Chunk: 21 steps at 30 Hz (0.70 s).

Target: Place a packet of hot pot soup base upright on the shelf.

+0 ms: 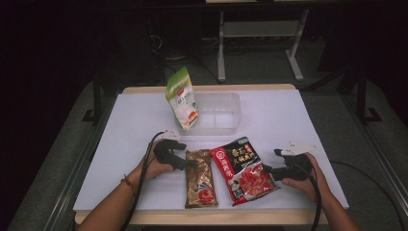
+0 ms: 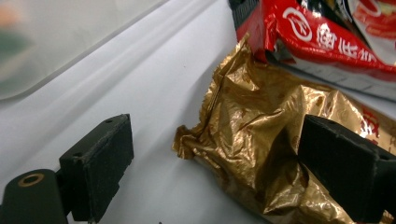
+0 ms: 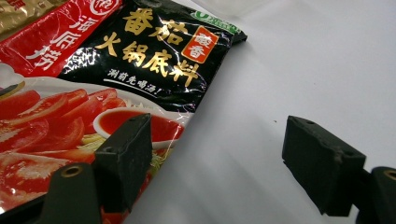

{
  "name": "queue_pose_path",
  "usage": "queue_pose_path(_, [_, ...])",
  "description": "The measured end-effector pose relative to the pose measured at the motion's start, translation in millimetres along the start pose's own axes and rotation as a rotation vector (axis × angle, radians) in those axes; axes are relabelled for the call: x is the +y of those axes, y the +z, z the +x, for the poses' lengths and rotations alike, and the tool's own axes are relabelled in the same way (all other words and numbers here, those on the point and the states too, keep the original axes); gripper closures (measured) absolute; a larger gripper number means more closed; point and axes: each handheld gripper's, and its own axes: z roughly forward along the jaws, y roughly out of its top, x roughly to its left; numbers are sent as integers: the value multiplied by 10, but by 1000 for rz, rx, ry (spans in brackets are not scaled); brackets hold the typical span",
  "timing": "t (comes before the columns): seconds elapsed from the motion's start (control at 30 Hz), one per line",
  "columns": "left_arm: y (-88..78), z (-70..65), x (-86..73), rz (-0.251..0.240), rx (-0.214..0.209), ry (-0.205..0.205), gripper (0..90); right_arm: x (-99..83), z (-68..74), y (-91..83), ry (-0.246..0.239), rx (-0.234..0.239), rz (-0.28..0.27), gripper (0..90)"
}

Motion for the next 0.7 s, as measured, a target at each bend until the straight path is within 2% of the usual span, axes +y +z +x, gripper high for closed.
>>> queue_pose_path(0.17, [18, -55, 40, 27, -40, 9, 180, 4, 3, 6, -2, 4, 0, 234])
queue_pose_path(0.2, [20, -52, 50, 31, -74, 14, 215, 4, 2, 7, 1, 5, 1, 234])
queue_pose_path(0.23, [20, -52, 50, 31, -74, 14, 254, 4, 2, 7, 1, 5, 1, 234])
queue_pose_path(0.27, [22, -49, 53, 30, -94, 14, 254, 4, 1, 9, 1, 7, 1, 234])
queue_pose_path(0.33, [26, -39, 57, 35, -138, 5, 344, 6, 3, 11, -1, 9, 1, 234])
queue_pose_path(0.4, [44, -21, 50, 27, -193, -21, 448, 7, 5, 14, -3, 13, 0, 234])
queue_pose_path(0.43, [49, -15, 42, 22, -204, -33, 502, 7, 6, 14, -1, 13, 0, 234])
queue_pose_path(0.5, [41, -3, 39, 17, -205, -37, 541, 7, 5, 14, -2, 14, 0, 234])
queue_pose_path(0.57, [18, 21, 29, -1, -200, -71, 626, 6, 4, 11, -4, 15, 0, 234])
queue_pose_path(0.6, [12, 22, 20, -7, -200, -77, 677, 4, 2, 6, -4, 15, 0, 234])
queue_pose_path(0.63, [-2, 20, 13, -13, -197, -74, 677, 4, 2, 6, -4, 15, 0, 234])
queue_pose_path(0.7, [-35, 17, 6, -29, -182, -82, 757, 2, -1, 2, -4, 15, 0, 234])
